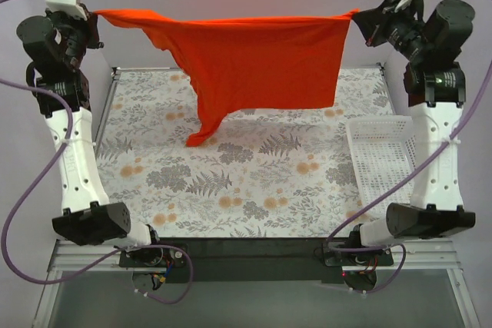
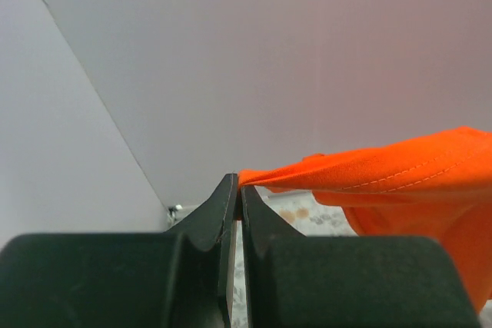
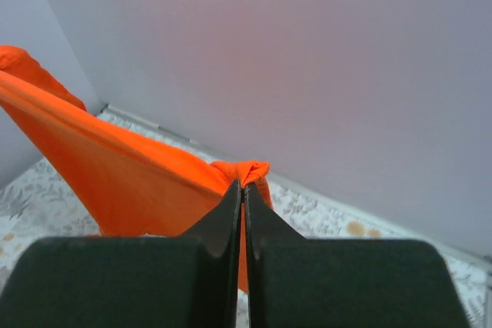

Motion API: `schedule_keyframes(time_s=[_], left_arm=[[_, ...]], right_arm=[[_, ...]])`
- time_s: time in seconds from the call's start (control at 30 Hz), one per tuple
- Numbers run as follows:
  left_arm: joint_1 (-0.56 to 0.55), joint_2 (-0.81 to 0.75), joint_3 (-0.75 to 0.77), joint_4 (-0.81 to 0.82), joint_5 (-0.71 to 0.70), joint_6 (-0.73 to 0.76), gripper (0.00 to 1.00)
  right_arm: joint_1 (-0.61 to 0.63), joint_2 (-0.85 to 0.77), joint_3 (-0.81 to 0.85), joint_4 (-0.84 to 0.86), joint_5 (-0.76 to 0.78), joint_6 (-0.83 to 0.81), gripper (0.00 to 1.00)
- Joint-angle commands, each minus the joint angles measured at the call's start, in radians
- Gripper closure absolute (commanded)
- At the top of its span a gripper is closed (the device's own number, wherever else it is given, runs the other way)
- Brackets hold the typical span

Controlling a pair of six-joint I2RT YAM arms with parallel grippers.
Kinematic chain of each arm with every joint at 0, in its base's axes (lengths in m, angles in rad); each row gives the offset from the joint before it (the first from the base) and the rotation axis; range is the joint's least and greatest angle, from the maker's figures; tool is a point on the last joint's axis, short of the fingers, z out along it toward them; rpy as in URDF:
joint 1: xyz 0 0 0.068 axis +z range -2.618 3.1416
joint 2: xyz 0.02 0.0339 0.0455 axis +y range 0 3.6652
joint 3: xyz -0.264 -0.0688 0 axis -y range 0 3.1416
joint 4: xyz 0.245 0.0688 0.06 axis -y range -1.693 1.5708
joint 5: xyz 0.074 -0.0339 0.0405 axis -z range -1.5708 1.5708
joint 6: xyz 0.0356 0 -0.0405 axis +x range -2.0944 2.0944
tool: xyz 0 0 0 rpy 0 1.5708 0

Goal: Fold and stack the t-shirts
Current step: Flatten the tshirt out

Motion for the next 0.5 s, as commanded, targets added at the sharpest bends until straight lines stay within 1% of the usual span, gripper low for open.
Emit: schedule_keyframes(time_s=[0.0, 0.03, 0.1, 0.13, 0.17, 0.33, 0.47], left_arm=[[0.013, -0.173, -0.086, 0.210, -0.157, -0.004, 1.00], [0.013, -0.244, -0.118, 0.249, -0.192, 0.010, 1.00], [0.013, -0.311, -0.199, 0.356, -0.280, 0.040, 1.00], [0.013, -0.361, -0.211, 0.363, -0.299, 0.066, 1.00], [0.013, -0.377, -0.212, 0.391, -0.311, 0.077, 1.00], [0.013, -0.452, -0.214, 0.373, -0.346, 0.111, 1.00], [0.013, -0.448, -0.208, 0.378, -0.348, 0.140, 1.00]], right_arm=[[-0.017, -0.120, -0.008, 0.144, 0.107, -0.031, 0.99], [-0.017, -0.173, -0.025, 0.159, 0.128, -0.035, 0.99], [-0.017, -0.226, -0.071, 0.197, 0.146, -0.058, 0.99], [-0.017, -0.275, -0.084, 0.223, 0.164, -0.066, 0.99], [-0.017, -0.296, -0.107, 0.233, 0.169, -0.075, 0.99], [-0.017, -0.370, -0.120, 0.245, 0.189, -0.104, 0.99], [-0.017, -0.361, -0.117, 0.253, 0.185, -0.103, 0.99]])
